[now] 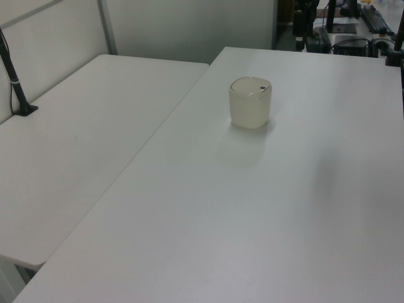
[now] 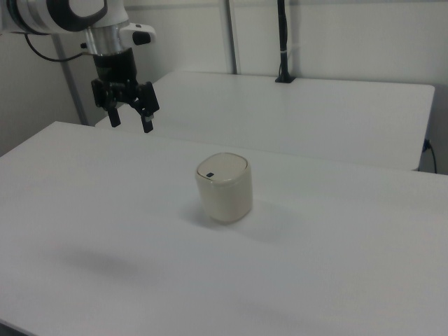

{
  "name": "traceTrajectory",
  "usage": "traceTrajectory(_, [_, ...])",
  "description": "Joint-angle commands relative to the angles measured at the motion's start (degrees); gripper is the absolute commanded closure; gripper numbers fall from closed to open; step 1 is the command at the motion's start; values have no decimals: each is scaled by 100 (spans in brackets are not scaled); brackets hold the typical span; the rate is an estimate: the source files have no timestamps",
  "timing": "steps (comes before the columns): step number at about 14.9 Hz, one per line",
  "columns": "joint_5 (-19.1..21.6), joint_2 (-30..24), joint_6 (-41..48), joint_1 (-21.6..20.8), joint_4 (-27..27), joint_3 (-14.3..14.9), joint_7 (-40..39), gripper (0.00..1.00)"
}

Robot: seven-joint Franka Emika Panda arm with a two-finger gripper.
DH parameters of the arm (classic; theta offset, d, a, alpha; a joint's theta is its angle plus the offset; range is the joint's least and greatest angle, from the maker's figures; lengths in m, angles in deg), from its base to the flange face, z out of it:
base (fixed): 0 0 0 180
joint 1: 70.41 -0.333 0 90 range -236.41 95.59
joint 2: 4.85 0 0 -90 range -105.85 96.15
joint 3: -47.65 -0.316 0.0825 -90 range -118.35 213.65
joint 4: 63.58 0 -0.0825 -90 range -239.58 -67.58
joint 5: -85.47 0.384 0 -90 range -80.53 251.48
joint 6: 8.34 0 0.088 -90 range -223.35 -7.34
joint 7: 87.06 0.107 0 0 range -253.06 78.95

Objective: Open the trash bin

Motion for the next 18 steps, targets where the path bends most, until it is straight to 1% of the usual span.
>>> traceTrajectory(1, [-1, -40, 11, -27, -12, 28, 113, 0])
traceTrajectory(9, [17, -31, 2, -18, -12, 28, 52, 0])
traceTrajectory(10, [17, -31, -6, -18, -12, 28, 26, 3])
traceTrajectory(11, [17, -31, -6, -18, -12, 28, -27, 17])
traceTrajectory(14, [17, -23, -6, -18, -12, 28, -150, 67])
traceTrajectory(15, [17, -23, -15, -9, -12, 28, -159, 81])
traceTrajectory(16, [26, -14, -15, -18, -12, 28, -159, 91])
traceTrajectory(17, [17, -5, -24, -18, -12, 28, -159, 99])
traceTrajectory(18, [17, 47, -102, -9, -4, 28, -159, 100])
